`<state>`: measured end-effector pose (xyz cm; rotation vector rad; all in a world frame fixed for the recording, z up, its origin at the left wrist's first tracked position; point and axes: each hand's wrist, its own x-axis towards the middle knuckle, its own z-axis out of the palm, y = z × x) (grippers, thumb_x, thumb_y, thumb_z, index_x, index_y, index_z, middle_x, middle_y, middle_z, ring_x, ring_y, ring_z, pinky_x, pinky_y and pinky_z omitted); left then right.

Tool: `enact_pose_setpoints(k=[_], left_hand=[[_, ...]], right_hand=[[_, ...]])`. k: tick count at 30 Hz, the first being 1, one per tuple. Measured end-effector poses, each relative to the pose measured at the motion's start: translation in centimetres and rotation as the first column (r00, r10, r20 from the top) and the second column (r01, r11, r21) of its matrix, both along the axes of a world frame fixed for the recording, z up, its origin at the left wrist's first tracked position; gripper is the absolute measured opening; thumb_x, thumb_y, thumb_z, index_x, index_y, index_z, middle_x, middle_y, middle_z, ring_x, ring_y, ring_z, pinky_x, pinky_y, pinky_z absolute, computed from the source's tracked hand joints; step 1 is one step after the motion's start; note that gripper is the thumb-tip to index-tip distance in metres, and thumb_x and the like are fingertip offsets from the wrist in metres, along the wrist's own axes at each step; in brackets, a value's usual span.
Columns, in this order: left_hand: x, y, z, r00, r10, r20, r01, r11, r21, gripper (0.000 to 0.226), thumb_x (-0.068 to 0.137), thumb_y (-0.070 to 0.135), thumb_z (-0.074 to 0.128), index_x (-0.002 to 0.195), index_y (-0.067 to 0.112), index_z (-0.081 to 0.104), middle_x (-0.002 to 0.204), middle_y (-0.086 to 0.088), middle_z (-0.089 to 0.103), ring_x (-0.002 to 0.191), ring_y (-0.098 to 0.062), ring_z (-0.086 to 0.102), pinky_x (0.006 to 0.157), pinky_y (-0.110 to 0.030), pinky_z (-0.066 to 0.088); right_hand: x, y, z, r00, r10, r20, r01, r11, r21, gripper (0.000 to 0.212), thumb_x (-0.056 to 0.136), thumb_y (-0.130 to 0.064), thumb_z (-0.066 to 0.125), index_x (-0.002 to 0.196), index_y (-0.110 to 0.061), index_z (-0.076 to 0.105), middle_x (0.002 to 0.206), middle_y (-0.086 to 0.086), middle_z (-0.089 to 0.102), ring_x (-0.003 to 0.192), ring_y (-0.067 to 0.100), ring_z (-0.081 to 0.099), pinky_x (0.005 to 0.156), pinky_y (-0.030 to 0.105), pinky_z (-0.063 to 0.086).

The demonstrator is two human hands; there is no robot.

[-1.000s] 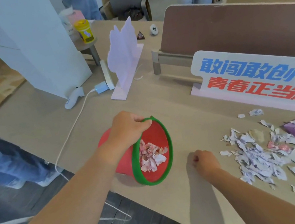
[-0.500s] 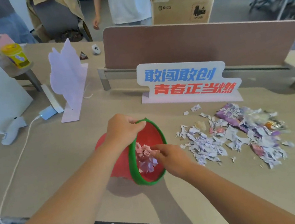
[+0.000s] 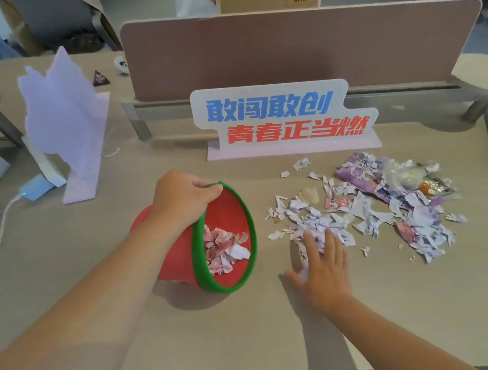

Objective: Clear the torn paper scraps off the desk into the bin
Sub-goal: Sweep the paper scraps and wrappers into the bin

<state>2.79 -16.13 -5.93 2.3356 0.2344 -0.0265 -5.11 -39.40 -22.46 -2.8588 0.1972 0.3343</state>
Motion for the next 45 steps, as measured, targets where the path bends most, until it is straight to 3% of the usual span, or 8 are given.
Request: enact_pose_setpoints(k=[5, 16, 21, 26, 30, 33, 38, 45], left_hand=[[1.0, -0.8, -0.3, 1.000, 0.028, -0.004, -0.028, 0.999, 0.037, 0.019, 0.078, 0.031, 0.073, 0.092, 0.019, 0.078, 0.085, -0.005, 0.077, 0.082, -0.015, 0.070, 0.083, -0.032, 0.054], [2.9, -1.4, -0.8, 0.997, 0.074, -0.030, -0.072, 0.996, 0.060, 0.014, 0.079, 0.030, 0.072, 0.091, 0.026, 0.077, 0.069, 0.019, 0.065, 0.067, 0.012, 0.058, 0.064, -0.004, 0.043], [3.9, -1.1, -1.2, 0.991, 0.130, -0.032, -0.129, 0.991, 0.033, 0.013, 0.078, 0.029, 0.073, 0.090, 0.024, 0.077, 0.065, 0.021, 0.065, 0.063, 0.008, 0.060, 0.062, -0.005, 0.045], [4.5, -1.5, -1.3, 0.990, 0.126, -0.067, -0.123, 0.992, 0.040, 0.014, 0.079, 0.030, 0.072, 0.091, 0.023, 0.077, 0.063, 0.017, 0.066, 0.061, 0.013, 0.058, 0.057, -0.001, 0.043], [4.8, -1.7, -1.3, 0.990, 0.124, -0.073, -0.123, 0.992, 0.026, 0.016, 0.079, 0.030, 0.072, 0.092, 0.022, 0.078, 0.073, 0.008, 0.074, 0.064, 0.008, 0.063, 0.053, 0.000, 0.042], [4.9, -1.8, -0.9, 0.991, 0.113, -0.066, -0.112, 0.994, 0.011, 0.015, 0.079, 0.031, 0.072, 0.091, 0.023, 0.078, 0.074, 0.004, 0.076, 0.066, -0.006, 0.070, 0.057, -0.009, 0.049], [4.7, -2.1, -0.5, 0.995, 0.084, -0.050, -0.086, 0.996, -0.028, 0.013, 0.079, 0.033, 0.072, 0.088, 0.026, 0.078, 0.072, 0.007, 0.076, 0.067, -0.005, 0.071, 0.066, -0.018, 0.055], [4.5, -3.5, -0.3, 0.998, 0.052, -0.032, -0.053, 0.998, -0.031, 0.009, 0.077, 0.030, 0.073, 0.082, 0.026, 0.079, 0.054, 0.015, 0.067, 0.057, 0.000, 0.066, 0.053, -0.006, 0.044]], right_hand=[[1.1, 0.3, -3.1, 0.992, 0.108, 0.069, -0.102, 0.991, -0.088, 0.081, 0.081, -0.073, 0.017, 0.146, -0.024, 0.012, 0.154, 0.021, 0.011, 0.142, 0.036, -0.001, 0.111, 0.047, -0.010], [11.4, 1.2, -2.5, 0.965, 0.231, 0.125, -0.217, 0.969, -0.116, 0.083, 0.079, -0.075, 0.027, 0.145, -0.031, 0.004, 0.156, 0.016, -0.009, 0.141, 0.040, -0.015, 0.113, 0.055, -0.007], [13.6, 1.3, -3.0, 0.953, 0.293, 0.075, -0.290, 0.956, -0.047, 0.056, 0.088, -0.061, 0.030, 0.133, -0.028, 0.032, 0.151, 0.010, 0.023, 0.139, 0.037, 0.014, 0.114, 0.050, 0.009], [13.9, 0.0, -3.2, 0.928, 0.252, 0.274, -0.256, 0.966, -0.019, 0.025, 0.089, -0.033, 0.041, 0.093, -0.017, 0.059, 0.098, 0.006, 0.061, 0.088, 0.032, 0.056, 0.077, 0.040, 0.045], [15.7, -1.8, -3.9, 0.897, 0.436, 0.071, -0.418, 0.890, -0.183, 0.042, 0.083, -0.017, 0.024, 0.103, -0.008, 0.060, 0.087, 0.012, 0.059, 0.071, 0.031, 0.055, 0.059, 0.039, 0.048], [16.4, -2.3, -2.3, 0.887, 0.462, -0.012, -0.456, 0.870, -0.187, 0.040, 0.075, -0.001, 0.047, 0.115, -0.003, 0.052, 0.095, 0.016, 0.057, 0.069, 0.033, 0.059, 0.052, 0.036, 0.044], [17.0, -1.2, 1.2, 0.995, 0.100, 0.016, -0.102, 0.972, 0.212, 0.014, 0.095, -0.016, 0.037, 0.097, -0.006, 0.047, 0.095, 0.010, 0.054, 0.078, 0.032, 0.054, 0.064, 0.035, 0.040], [11.5, 7.2, 9.7, 0.962, 0.048, 0.270, -0.221, 0.718, 0.660, 0.020, 0.095, -0.024, 0.043, 0.084, -0.010, 0.051, 0.078, 0.005, 0.057, 0.068, 0.020, 0.048, 0.058, 0.028, 0.028]])
